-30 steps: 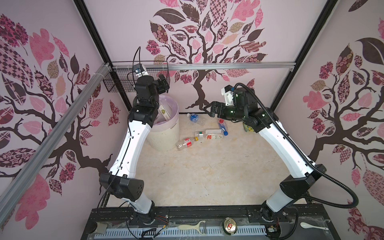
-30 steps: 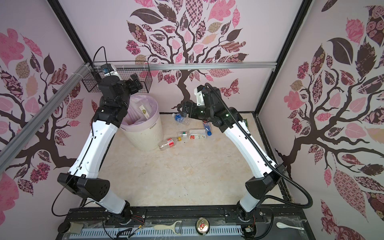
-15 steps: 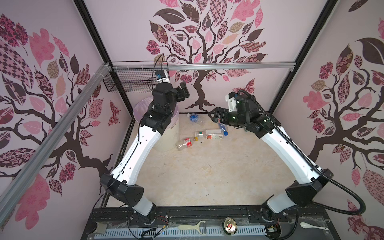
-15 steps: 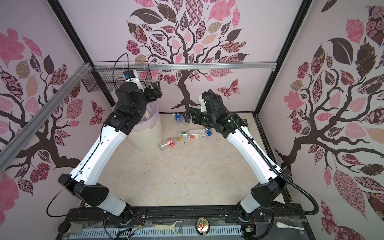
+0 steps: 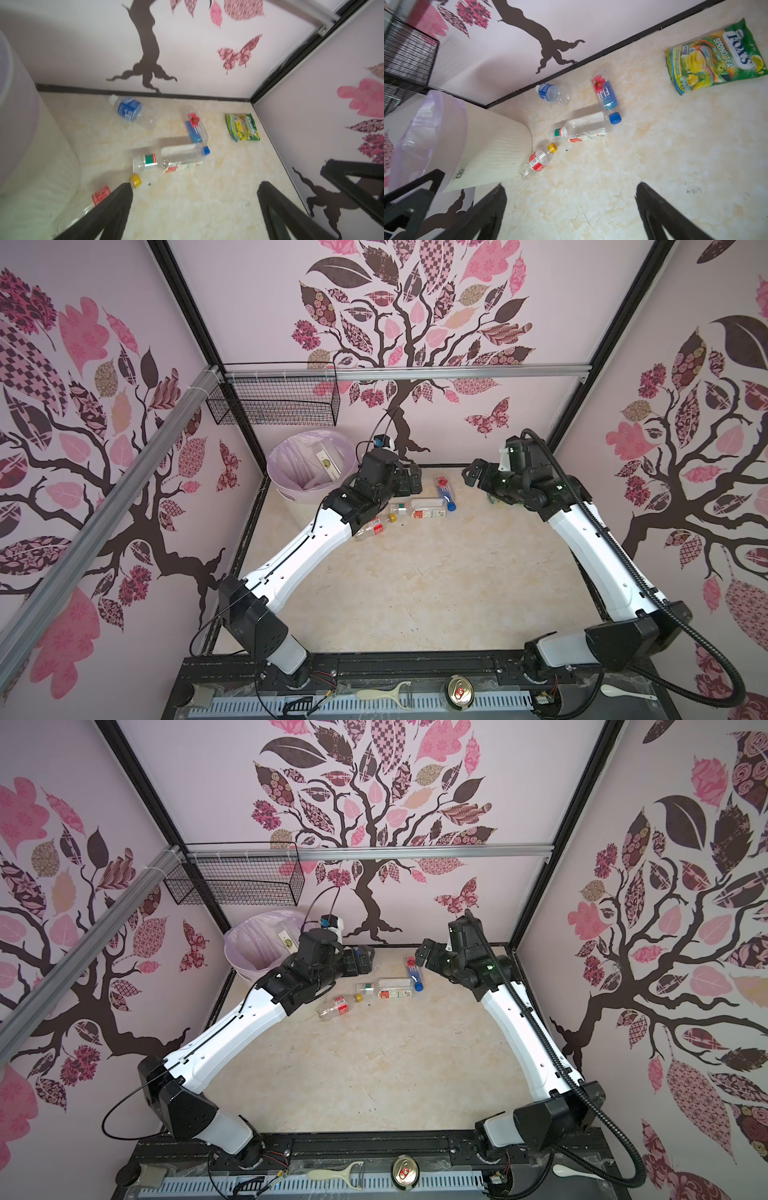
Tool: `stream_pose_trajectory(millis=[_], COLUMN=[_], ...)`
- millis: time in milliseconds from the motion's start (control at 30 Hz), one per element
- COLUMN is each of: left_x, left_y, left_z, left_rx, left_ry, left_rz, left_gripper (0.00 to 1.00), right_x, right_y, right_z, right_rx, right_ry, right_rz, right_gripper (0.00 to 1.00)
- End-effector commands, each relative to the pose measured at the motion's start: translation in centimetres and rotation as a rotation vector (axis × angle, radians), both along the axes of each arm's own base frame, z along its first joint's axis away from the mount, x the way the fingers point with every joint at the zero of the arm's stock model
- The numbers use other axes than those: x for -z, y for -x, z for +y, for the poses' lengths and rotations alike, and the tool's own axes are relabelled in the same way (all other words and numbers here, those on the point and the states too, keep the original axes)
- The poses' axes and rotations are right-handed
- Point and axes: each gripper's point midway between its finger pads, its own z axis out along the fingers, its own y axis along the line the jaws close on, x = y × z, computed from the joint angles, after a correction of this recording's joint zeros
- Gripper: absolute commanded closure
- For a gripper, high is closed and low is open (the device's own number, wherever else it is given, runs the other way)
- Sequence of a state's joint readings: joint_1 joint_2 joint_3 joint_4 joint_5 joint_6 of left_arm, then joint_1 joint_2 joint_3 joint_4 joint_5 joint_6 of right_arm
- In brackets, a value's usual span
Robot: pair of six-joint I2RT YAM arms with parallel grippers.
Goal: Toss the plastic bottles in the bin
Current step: 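Lower both grippers toward the Fiji bottle lying on the table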
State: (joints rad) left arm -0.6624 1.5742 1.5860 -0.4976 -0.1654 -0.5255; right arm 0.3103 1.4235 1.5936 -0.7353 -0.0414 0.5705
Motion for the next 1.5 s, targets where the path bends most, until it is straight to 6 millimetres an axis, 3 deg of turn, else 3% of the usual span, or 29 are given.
stream_pose_trajectory(millis=[0,233,533,667,1100,1267,1467], left_x=[3.8,9.5,14.1,14.0,13.1,13.5,13.8], left_y=[2.5,5.0,6.3,6.4,6.8,7.0,7.1], left_z=[0.0,-0.1,-0.4,-0.2,0.4,0.7,0.9], left_rx=[0.036,0.057,0.07,0.065,0.04,0.043,0.045], left_ry=[0.028,0.022,-0.033,-0.034,-0.058,-0.076,-0.089], left_rz=[0.157,0.36,0.548,0.552,0.573,0.579,0.572], left_gripper=[0.02,0.02,0.02,0.02,0.02,0.02,0.02], right_x=[2.1,6.9,14.5,17.6,24.5,27.8,29.4], right_y=[-1.3,-6.4,-12.3,-14.4,-20.2,-21.1,-20.9], right_z=[-0.9,-0.7,0.2,0.6,1.8,2.4,1.8], right_rx=[0.026,0.027,-0.012,-0.03,-0.042,-0.048,-0.032], right_ry=[0.071,0.191,0.301,0.335,0.381,0.37,0.403], right_rz=[0.035,0.096,0.192,0.204,0.23,0.273,0.304], right_gripper=[0.0,0.0,0.02,0.05,0.12,0.19,0.3])
